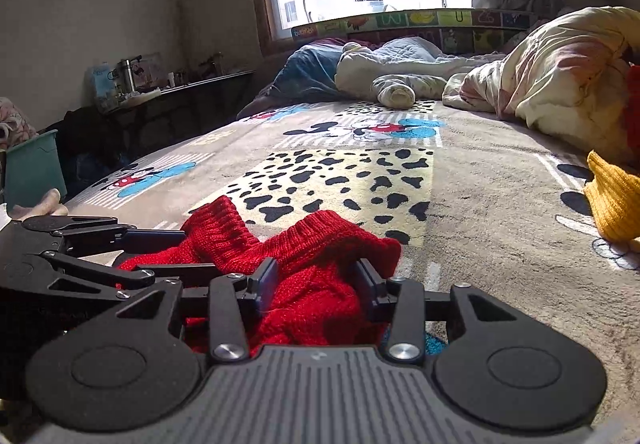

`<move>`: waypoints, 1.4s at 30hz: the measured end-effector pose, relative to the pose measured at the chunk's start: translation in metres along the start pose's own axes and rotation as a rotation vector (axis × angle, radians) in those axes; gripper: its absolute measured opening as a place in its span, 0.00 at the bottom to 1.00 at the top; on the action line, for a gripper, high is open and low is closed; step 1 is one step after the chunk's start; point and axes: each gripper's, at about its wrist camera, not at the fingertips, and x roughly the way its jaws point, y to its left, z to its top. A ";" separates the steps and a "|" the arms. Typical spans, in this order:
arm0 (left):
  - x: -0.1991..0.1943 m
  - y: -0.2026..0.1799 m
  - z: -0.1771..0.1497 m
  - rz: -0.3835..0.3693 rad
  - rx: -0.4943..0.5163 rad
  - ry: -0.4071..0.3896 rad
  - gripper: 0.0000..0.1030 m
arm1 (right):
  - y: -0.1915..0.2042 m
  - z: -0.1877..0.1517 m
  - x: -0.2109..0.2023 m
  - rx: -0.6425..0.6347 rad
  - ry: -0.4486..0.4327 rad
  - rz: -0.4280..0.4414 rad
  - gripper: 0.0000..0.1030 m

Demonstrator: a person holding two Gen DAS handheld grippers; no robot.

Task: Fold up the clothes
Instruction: 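Lift the folded red sweater with both tools and hold it up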

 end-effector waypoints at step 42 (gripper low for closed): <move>0.030 0.062 -0.037 -0.186 -0.742 0.035 0.56 | -0.046 -0.022 0.027 0.600 0.160 0.189 0.53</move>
